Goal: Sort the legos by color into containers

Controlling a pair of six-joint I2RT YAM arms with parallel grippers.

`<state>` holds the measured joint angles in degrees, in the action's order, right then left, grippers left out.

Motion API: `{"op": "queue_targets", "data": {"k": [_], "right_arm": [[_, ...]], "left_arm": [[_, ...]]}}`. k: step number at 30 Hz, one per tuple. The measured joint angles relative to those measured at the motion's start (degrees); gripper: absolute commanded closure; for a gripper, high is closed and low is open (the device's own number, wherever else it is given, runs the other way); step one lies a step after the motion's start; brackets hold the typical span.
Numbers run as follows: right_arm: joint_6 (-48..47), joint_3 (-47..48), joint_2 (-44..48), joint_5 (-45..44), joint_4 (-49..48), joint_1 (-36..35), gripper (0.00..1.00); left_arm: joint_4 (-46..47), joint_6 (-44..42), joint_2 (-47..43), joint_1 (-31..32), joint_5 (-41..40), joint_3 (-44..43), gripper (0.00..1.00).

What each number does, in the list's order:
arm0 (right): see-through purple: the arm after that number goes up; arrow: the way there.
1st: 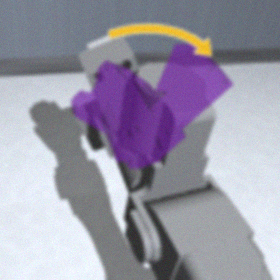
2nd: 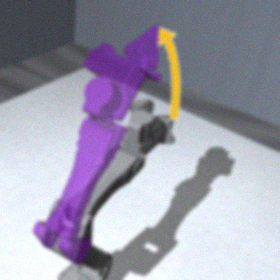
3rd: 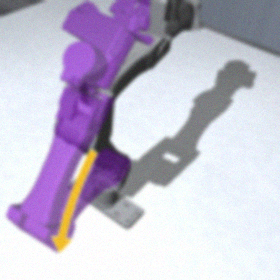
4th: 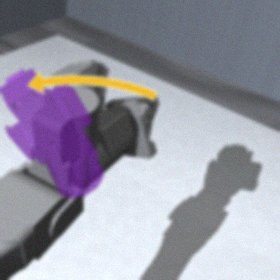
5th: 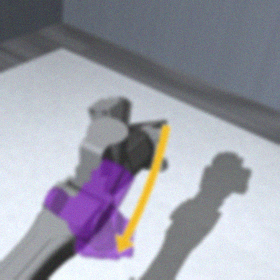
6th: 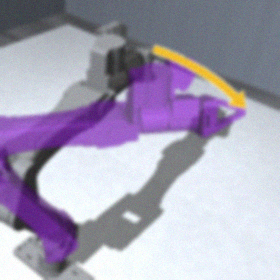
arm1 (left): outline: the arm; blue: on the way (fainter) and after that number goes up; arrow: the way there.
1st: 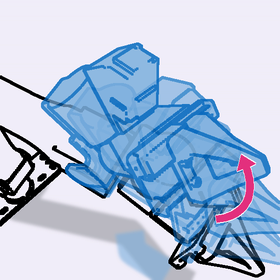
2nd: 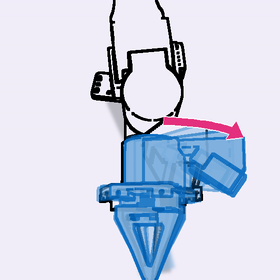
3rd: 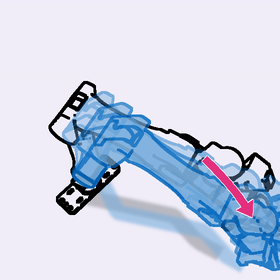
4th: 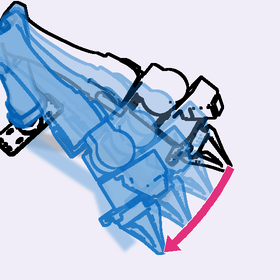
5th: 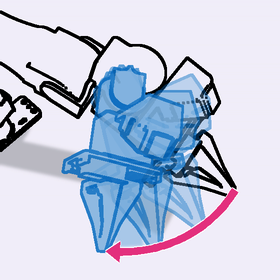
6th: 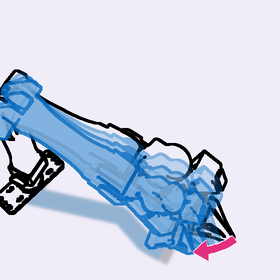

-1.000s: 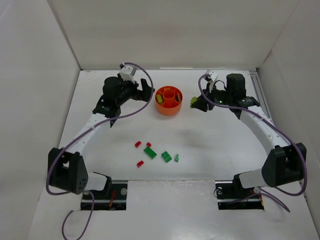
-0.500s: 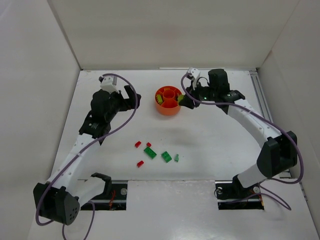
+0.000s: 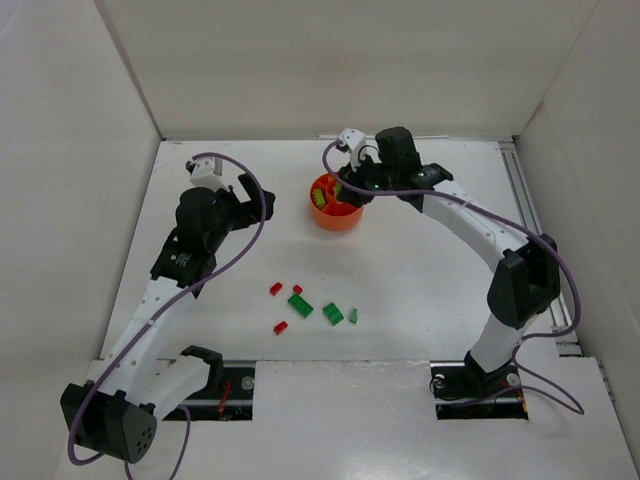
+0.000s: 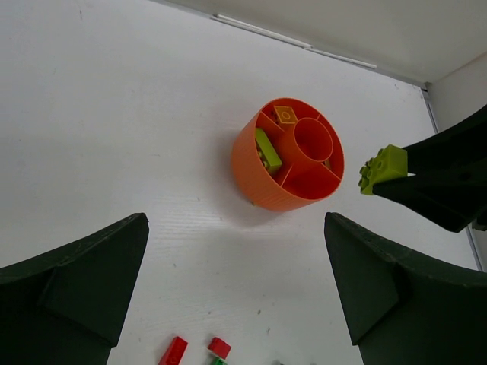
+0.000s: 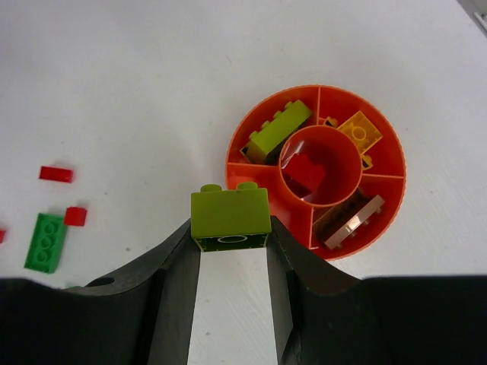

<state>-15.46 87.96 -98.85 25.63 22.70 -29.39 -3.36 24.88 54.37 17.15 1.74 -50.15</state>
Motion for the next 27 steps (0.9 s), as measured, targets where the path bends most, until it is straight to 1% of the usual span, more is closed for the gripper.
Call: {"op": "queue_targets", "data": {"k": [6,11,13,19,22,25,27], "right_arm": [[-1.68,7.41,-5.66,-9.4,3.04,-4.28,1.0],[-3.13,14.36,-11.8,-14.45,5.4,-5.81,1.0],[-3.91,15.61,-13.73,-16.37,5.7,-6.29,1.0],[-5.11,18.97,-18.49,-21.0,7.78,-9.18,1.0],[-5.4,21.86,-21.31,-22.01,8.2,-10.14,1.0],[-5.42,22.58,-22.38,-22.84,8.61,-10.47,1.0],[-5.38,22.58,-22.56,-23.74,8.76,-10.47,0.97]], "left_arm": [[-2.36,1.2,1.03,0.0,-1.25,0.0,0.01],[-3.52,1.86,2.71,0.0,-1.4,0.0,0.01],[-3.85,2.03,2.99,0.0,-1.42,0.0,0.01],[-3.96,2.12,3.43,0.0,-1.4,0.0,0.01],[-4.04,2.12,3.96,0.0,-1.4,0.0,0.01],[-4.07,2.05,4.2,0.0,-1.4,0.0,0.01],[-4.07,2.03,4.42,0.0,-1.36,-0.02,0.01]]}}
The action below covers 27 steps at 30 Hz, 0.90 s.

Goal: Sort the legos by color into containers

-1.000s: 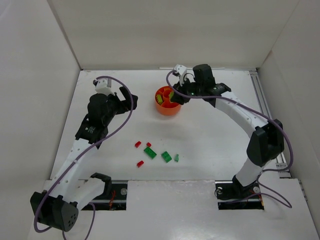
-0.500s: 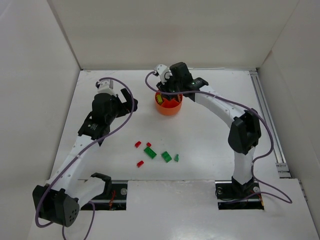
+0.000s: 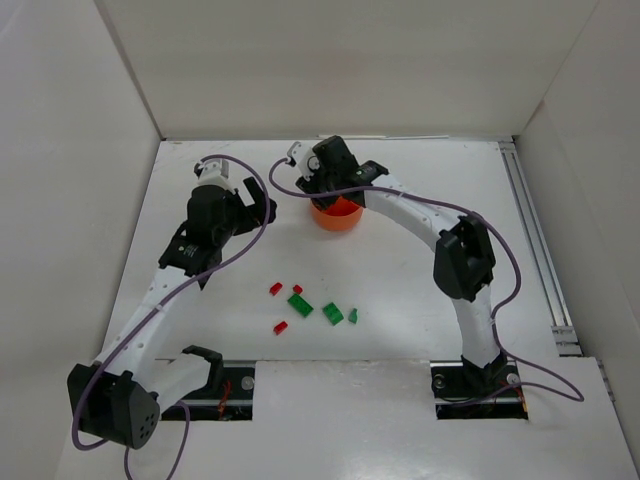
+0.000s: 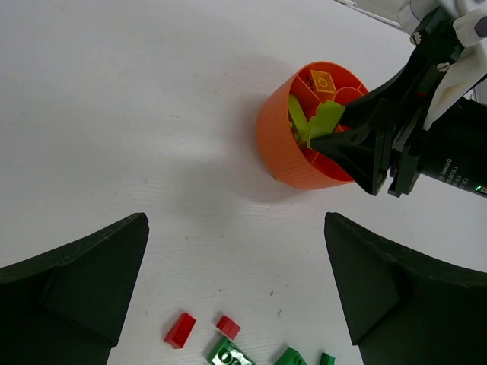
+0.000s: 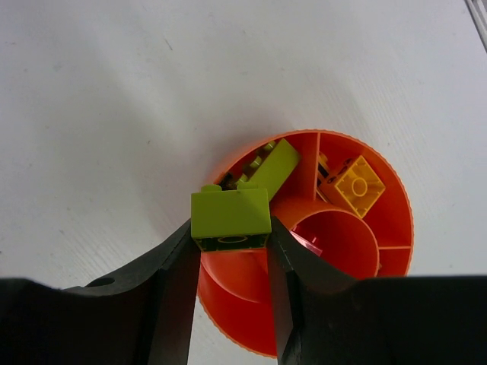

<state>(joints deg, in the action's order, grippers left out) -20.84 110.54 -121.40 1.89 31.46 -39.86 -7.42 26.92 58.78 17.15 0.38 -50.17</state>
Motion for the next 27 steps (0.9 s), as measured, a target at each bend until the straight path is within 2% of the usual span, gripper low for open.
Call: {"op": "queue_targets", "data": {"k": [16,20,24,27], "right_arm": [[0.26,1.79,-1.99,-3.67,0.52,-0.26,0.77],[0.26,1.81,-2.16,-3.65,0.83,-0.35,0.67],[0.28,1.81,-2.16,-3.67,0.94,-0.35,0.65],[0.28,1.81,-2.16,-3.76,0.96,-0.35,0.6]], "left_arm": [[-0.13,-0.28,0.63,0.0,0.59,0.0,0.01],[-0.13,-0.31,0.63,0.0,0.98,0.0,0.01],[-0.13,-0.31,0.63,0.0,1.09,0.0,0.01],[-0.15,-0.31,0.63,0.0,1.11,0.0,0.01]]}}
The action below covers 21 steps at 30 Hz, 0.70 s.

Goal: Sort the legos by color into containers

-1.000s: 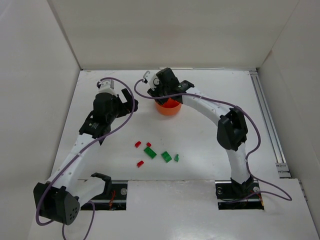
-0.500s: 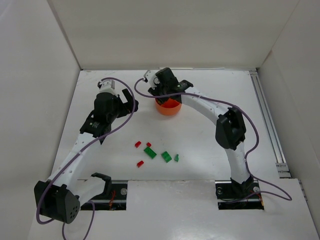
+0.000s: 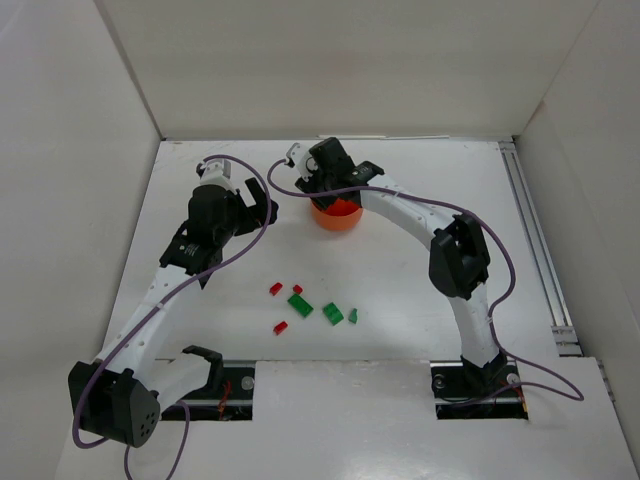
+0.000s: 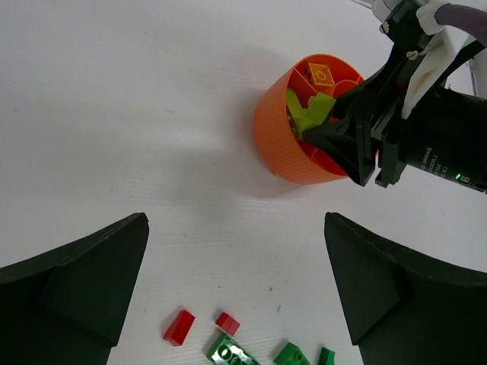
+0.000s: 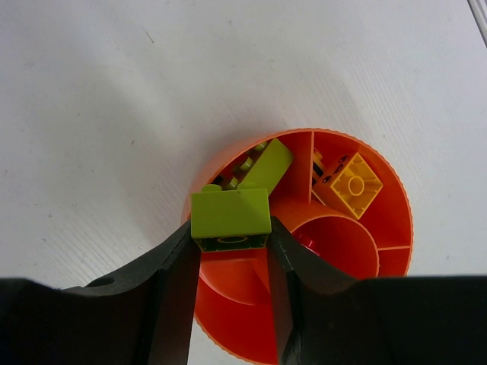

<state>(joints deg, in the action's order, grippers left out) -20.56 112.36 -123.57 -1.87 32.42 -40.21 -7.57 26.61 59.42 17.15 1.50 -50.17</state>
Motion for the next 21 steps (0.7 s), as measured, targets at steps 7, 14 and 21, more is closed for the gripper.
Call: {"op": "queue_targets", "data": {"k": [7,14,21], "right_arm": [[0.02,0.0,0.0,-1.03,0.11,-0.42,0.55],[0.24,0.0,0.02,-1.38,0.09,-0.66,0.51],[0.37,0.0,0.02,-2.27,0.11,-1.25,0.5]], "left_arm": [[0.02,-0.02,0.0,-0.02,0.0,0.0,0.01],[0.02,-0.02,0.0,-0.02,0.04,0.0,0.01],[0.02,-0.02,0.0,0.0,0.46,0.0,0.01]]}}
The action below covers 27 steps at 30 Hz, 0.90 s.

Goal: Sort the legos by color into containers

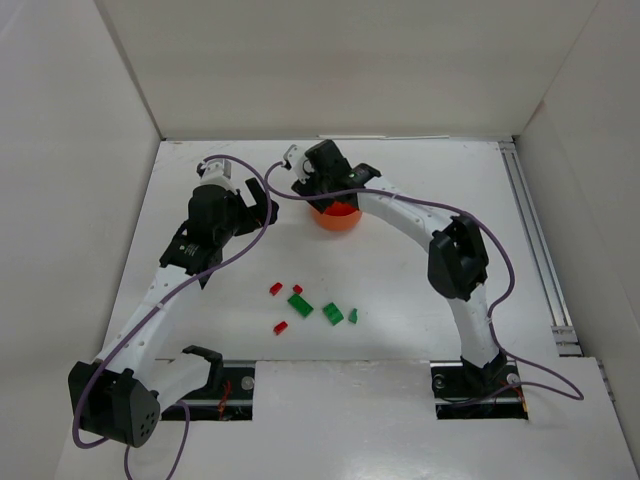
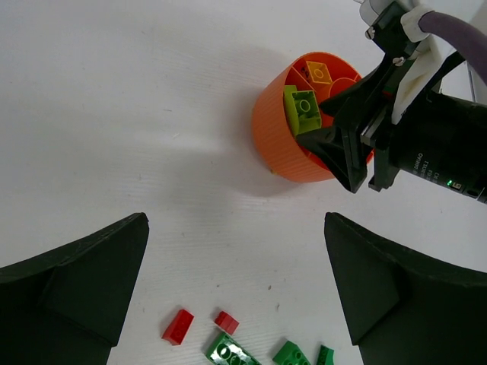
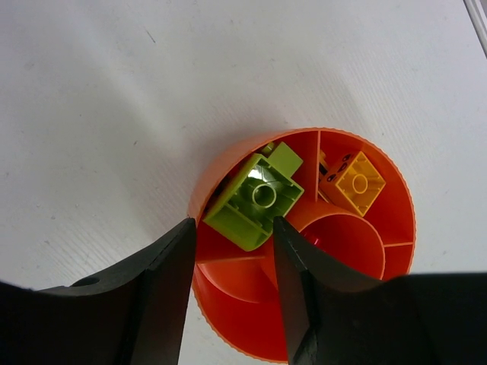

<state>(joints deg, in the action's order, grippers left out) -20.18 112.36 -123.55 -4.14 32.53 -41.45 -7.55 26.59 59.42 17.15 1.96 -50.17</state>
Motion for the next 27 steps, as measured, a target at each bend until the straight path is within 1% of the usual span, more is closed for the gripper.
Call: {"op": "queue_targets", "data": {"k": [7,11,14,20,27], "right_arm": [[0.46,-0.02,1.07,-1.27,0.07,-0.26,0.49],[0.96,-1.88,5.03,-3.34,0.02,-0.24,0.46],[2.12,-2.97,8.48,-4.5,0.04,-0.24,0.46],[4.85,-6.91,13.27,-5.4,0.52,0.35,0.46],[6.91,-13.14,15.04,-5.9,1.84,1.01,0.46]], "left_arm": [[0.0,0.0,0.0,-0.02,0.39,0.0,0.01],[0.0,0.0,0.0,0.0,0.61,0.0,0.01],[-0.02,0.04,0.02,0.0,0.63,0.0,0.01],[-1.6,1.16,1.95,0.0,0.68,-0.33,0.01],[-4.39,3.76,3.1,0.0,2.05,-0.31,0.01]]}}
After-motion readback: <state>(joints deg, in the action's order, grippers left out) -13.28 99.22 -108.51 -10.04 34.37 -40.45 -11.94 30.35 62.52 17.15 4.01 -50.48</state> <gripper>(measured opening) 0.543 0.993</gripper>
